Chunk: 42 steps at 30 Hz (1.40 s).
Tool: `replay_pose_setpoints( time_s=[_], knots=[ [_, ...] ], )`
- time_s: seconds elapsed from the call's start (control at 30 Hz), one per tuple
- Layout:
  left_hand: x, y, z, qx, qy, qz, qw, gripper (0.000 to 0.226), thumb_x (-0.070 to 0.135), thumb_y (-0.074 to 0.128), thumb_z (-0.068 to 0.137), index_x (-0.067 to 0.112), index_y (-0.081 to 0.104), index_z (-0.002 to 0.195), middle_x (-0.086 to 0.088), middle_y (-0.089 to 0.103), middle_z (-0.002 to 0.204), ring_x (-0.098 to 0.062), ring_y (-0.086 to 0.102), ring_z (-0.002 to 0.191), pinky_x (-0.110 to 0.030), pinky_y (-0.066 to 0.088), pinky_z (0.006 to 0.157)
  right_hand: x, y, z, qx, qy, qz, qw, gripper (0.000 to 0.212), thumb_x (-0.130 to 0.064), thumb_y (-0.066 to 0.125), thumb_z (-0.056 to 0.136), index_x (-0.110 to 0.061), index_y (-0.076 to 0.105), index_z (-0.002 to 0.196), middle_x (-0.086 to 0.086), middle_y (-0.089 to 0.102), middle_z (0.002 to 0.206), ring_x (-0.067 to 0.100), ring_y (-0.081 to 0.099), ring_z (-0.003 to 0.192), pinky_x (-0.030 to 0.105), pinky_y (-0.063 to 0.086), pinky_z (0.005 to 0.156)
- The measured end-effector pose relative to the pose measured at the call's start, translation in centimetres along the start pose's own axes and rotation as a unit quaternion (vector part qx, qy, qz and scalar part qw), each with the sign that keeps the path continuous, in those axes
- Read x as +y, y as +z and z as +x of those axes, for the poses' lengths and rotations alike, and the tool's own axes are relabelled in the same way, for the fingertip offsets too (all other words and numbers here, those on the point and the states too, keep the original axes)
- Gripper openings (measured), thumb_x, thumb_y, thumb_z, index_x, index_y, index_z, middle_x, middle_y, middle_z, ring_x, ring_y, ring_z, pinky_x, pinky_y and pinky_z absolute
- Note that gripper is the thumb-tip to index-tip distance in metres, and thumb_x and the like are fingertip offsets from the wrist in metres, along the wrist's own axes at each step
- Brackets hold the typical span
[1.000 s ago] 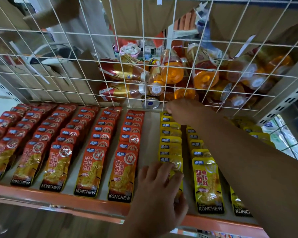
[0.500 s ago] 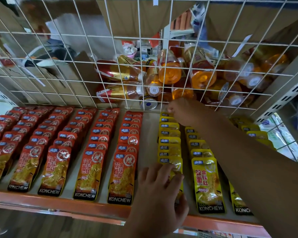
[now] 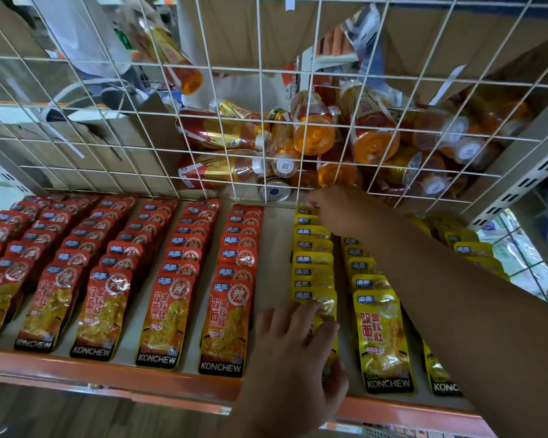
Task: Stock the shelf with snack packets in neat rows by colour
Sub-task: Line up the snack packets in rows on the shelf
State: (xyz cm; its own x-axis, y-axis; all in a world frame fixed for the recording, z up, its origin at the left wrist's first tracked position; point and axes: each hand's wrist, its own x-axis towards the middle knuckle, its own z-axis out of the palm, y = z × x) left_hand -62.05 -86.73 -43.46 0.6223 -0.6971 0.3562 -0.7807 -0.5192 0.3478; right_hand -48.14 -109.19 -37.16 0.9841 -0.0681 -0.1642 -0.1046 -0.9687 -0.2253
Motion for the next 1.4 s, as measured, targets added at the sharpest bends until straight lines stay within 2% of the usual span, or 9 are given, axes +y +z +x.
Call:
replay_pose_setpoints(
  time_s=[0.1, 0.2, 0.27, 0.57, 0.73, 0.9, 1.0, 1.2, 1.4],
  knots=[
    [0.1, 0.0, 0.0, -0.002, -0.001, -0.001, 1.0, 0.042, 0.046, 0.069, 0.076, 0.025, 0.07, 0.112, 0.001, 0.058, 0.132, -0.021, 0.053, 0.12, -0.042, 0.042, 0.094, -0.2, -0.1, 0.1, -0.007, -0.008, 0.005, 1.0, 0.029, 0.006, 0.048, 0.083, -0.021, 0.058, 0.086, 0.011, 0.064, 0.083, 0.031, 0.063, 0.078, 0.041, 0.052, 0.067],
    [0.1, -0.1, 0.0, 0.001, -0.005, -0.006, 1.0, 0.04, 0.044, 0.07, 0.076, 0.025, 0.07, 0.111, 0.002, 0.058, 0.132, -0.021, 0.054, 0.12, -0.045, 0.043, 0.094, -0.3, -0.1, 0.1, -0.005, -0.002, 0.006, 1.0, 0.039, 0.004, 0.049, 0.087, -0.023, 0.066, 0.109, 0.009, 0.068, 0.097, 0.027, 0.065, 0.086, 0.035, 0.055, 0.074],
    [0.1, -0.1, 0.0, 0.0, -0.006, -0.005, 1.0, 0.04, 0.044, 0.07, 0.076, 0.025, 0.07, 0.111, 0.002, 0.058, 0.133, -0.021, 0.053, 0.12, -0.046, 0.044, 0.094, -0.2, 0.0, 0.3, -0.011, 0.0, 0.008, 1.0, 0.042, 0.004, 0.048, 0.087, -0.022, 0.067, 0.115, 0.009, 0.068, 0.101, 0.027, 0.065, 0.088, 0.037, 0.056, 0.078],
    [0.1, -0.2, 0.0, -0.002, -0.006, -0.008, 1.0, 0.041, 0.046, 0.069, 0.077, 0.025, 0.069, 0.112, 0.002, 0.058, 0.133, -0.02, 0.054, 0.121, -0.046, 0.045, 0.094, -0.6, -0.3, 0.5, -0.021, 0.01, 0.002, 1.0, 0.035, 0.005, 0.049, 0.088, -0.02, 0.064, 0.108, 0.008, 0.065, 0.098, 0.026, 0.062, 0.088, 0.034, 0.047, 0.073],
    [0.1, -0.1, 0.0, -0.003, -0.005, -0.01, 1.0, 0.04, 0.046, 0.069, 0.077, 0.025, 0.069, 0.112, 0.002, 0.058, 0.132, -0.02, 0.054, 0.121, -0.046, 0.045, 0.093, -0.5, -0.3, 0.2, -0.009, 0.01, 0.02, 1.0, 0.029, 0.003, 0.049, 0.086, -0.017, 0.064, 0.1, 0.011, 0.065, 0.095, 0.029, 0.063, 0.087, 0.037, 0.051, 0.073],
    [0.1, -0.2, 0.1, 0.001, -0.003, -0.012, 1.0, 0.039, 0.045, 0.07, 0.077, 0.025, 0.069, 0.111, 0.003, 0.057, 0.132, -0.021, 0.054, 0.119, -0.045, 0.044, 0.092, 0.1, -0.7, -0.8, 0.049, -0.002, 0.024, 0.999, 0.032, -0.005, 0.053, 0.09, -0.023, 0.068, 0.113, 0.004, 0.066, 0.107, 0.025, 0.061, 0.094, 0.033, 0.048, 0.074],
    [0.1, -0.1, 0.1, 0.004, -0.001, -0.013, 1.0, 0.039, 0.045, 0.07, 0.076, 0.025, 0.07, 0.11, 0.002, 0.058, 0.132, -0.021, 0.054, 0.119, -0.044, 0.044, 0.092, 0.2, -0.3, -1.6, 0.039, -0.013, 0.005, 0.999, 0.032, -0.007, 0.053, 0.091, -0.022, 0.072, 0.111, 0.008, 0.069, 0.106, 0.026, 0.064, 0.091, 0.039, 0.056, 0.079],
    [0.1, -0.1, 0.1, 0.01, 0.004, -0.013, 1.0, 0.04, 0.044, 0.071, 0.074, 0.026, 0.07, 0.109, 0.002, 0.058, 0.131, -0.021, 0.055, 0.116, -0.042, 0.042, 0.092, 0.1, 0.0, -2.3, 0.036, -0.005, 0.031, 0.999, 0.037, -0.01, 0.056, 0.094, -0.026, 0.07, 0.123, 0.003, 0.068, 0.125, 0.022, 0.065, 0.105, 0.039, 0.055, 0.087],
    [0.0, 0.0, 0.1, 0.014, 0.005, -0.012, 1.0, 0.04, 0.043, 0.072, 0.073, 0.025, 0.071, 0.108, 0.002, 0.059, 0.13, -0.022, 0.056, 0.116, -0.043, 0.042, 0.092, 0.1, 0.5, -2.4, 0.032, 0.01, 0.029, 0.999, 0.035, -0.012, 0.055, 0.094, -0.026, 0.071, 0.122, 0.003, 0.069, 0.119, 0.022, 0.065, 0.102, 0.042, 0.056, 0.089]
  ],
)
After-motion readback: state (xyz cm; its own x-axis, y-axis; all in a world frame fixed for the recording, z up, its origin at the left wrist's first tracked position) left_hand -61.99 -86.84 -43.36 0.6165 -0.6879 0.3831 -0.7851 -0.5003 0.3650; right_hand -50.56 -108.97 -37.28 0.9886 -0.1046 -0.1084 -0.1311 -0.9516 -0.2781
